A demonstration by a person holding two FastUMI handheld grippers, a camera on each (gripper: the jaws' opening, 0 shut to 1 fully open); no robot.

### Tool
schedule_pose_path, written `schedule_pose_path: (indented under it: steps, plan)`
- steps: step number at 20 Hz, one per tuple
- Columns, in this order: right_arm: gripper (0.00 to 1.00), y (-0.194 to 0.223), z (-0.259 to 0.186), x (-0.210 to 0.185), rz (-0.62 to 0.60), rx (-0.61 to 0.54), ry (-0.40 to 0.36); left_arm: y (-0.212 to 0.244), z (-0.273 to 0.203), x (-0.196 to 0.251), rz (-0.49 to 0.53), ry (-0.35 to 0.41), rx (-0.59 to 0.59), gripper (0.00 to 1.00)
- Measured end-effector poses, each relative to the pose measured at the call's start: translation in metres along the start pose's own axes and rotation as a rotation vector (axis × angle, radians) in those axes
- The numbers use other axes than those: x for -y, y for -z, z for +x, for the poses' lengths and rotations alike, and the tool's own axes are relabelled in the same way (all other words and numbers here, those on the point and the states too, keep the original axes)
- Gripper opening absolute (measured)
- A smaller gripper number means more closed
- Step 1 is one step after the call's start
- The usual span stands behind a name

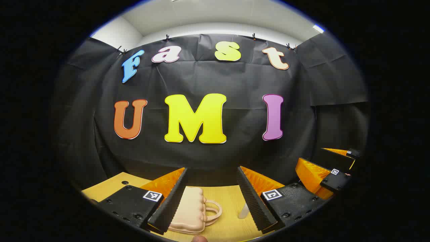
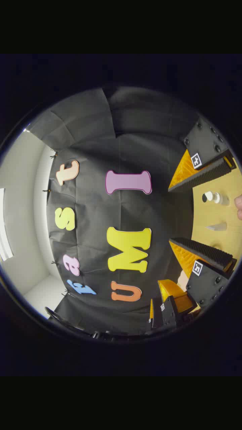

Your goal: First open the suitcase, pack the skin care products into it, and then close the suitcase.

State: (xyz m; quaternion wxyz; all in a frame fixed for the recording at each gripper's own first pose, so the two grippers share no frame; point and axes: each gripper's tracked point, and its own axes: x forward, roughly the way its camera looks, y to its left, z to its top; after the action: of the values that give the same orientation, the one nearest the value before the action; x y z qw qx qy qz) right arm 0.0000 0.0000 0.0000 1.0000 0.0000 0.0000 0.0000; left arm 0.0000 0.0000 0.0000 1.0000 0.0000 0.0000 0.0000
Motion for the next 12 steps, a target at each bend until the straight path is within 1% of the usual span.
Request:
schedule_pose_path:
  steps: [3,6,7,8,9,10,12]
  plan:
    - [0.8,0.001,-0.004,0.001,-0.006,-0.009,-0.003,-0.008,-0.004,0.002,-0.005,0.004,0.026,0.92]
    - [0.8,0.0,-0.006,0.005,0.0,-0.016,-0.002,-0.008,-0.007,0.005,-0.006,0.015,0.025,0.94]
    - [0.8,0.0,-0.007,0.005,0.002,-0.016,0.001,-0.009,-0.009,0.006,-0.011,0.018,0.027,1.0]
    - [0.8,-0.001,-0.008,0.005,0.007,-0.019,-0.003,-0.009,-0.009,0.007,-0.017,0.024,0.026,0.95]
    - [0.8,-0.002,-0.009,0.002,0.01,-0.022,-0.011,-0.008,-0.011,0.009,-0.022,0.035,0.024,0.87]
    - [0.8,-0.003,-0.01,-0.002,0.004,-0.022,-0.024,-0.009,-0.011,0.011,-0.017,0.045,0.022,0.95]
    - [0.8,-0.007,-0.012,-0.004,-0.021,-0.014,-0.038,-0.014,-0.013,0.006,0.007,0.045,0.03,0.95]
